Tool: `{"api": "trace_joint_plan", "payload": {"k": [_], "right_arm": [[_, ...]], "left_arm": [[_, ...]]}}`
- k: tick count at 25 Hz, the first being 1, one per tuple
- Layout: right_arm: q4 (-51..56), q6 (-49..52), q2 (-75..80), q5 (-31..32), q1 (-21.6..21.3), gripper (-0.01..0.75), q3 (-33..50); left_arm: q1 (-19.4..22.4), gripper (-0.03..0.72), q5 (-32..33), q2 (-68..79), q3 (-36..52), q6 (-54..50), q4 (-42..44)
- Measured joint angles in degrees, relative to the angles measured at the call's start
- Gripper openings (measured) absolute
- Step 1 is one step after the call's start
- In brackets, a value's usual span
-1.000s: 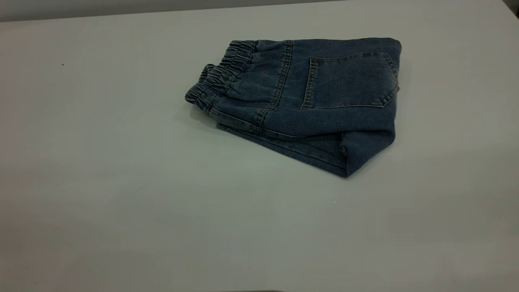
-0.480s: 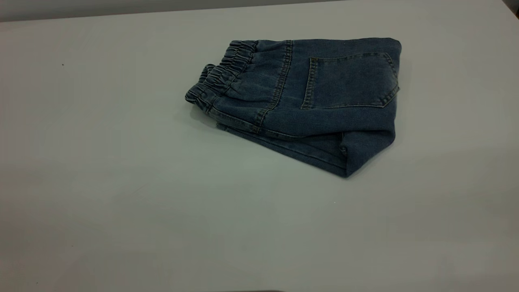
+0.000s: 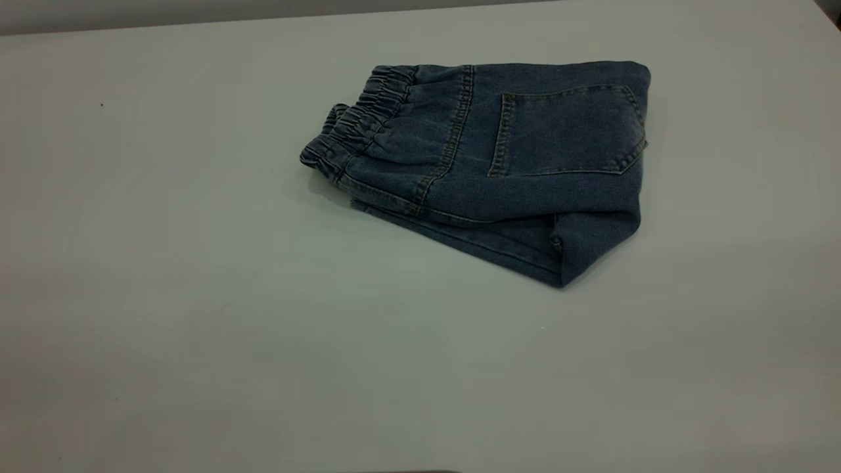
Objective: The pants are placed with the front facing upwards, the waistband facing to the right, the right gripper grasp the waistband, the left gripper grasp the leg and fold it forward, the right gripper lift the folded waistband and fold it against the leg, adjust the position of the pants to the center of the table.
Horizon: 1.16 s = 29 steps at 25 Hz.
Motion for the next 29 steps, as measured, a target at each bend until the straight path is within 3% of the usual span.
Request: {"api": "trace_joint_plan", "payload": {"k": [3,29], "right_arm": [[-2.96,3.59,0.0,-0.28,0.0,0.592,0.0],[-2.43,1.41,0.0,-0.7,0.0,0.592,0.04]], "left_arm": [[0.0,0.568,0.02,0.0,0.0,0.0,0.0],[0.0,0.568,0.02,0.0,0.0,0.0,0.0]]}}
